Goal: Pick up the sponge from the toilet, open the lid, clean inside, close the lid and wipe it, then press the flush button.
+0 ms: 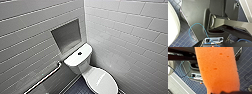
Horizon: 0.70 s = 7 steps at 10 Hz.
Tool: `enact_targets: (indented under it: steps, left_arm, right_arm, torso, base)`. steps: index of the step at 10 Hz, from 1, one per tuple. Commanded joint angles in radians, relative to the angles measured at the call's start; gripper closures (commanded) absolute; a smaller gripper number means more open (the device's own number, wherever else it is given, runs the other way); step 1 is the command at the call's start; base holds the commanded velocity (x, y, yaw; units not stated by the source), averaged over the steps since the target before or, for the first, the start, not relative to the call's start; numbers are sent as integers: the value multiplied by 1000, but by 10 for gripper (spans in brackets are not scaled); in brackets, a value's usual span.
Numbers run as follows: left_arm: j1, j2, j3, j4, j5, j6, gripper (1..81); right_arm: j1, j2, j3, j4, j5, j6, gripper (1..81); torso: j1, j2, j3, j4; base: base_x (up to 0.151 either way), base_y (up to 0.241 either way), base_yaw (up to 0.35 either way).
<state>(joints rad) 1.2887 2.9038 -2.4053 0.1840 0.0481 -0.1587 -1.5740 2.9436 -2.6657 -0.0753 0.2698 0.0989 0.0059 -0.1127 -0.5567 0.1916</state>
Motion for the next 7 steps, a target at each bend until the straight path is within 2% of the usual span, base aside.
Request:
enact_targets:
  steps: [1, 4, 7]
  left_arm:
    - [-13, -9, 5, -5, 67, -1, 10]
    - [-13, 20, -29, 3, 68, 1, 10]
    - [-4, 123, -221, 8, 84, 4, 10]
  right_arm:
    - [-27, 2, 6, -15, -67, 1, 811]
    - [-27, 2, 6, -18, -67, 1, 811]
    - [-25, 8, 6, -20, -66, 1, 811]
  torso:
    - [0, 0, 91, 0]
    - [0, 3, 172, 0]
    - [-1, 3, 281, 0]
  base:
    - [0, 0, 0]
    - [0, 0, 0]
    - [0, 0, 0]
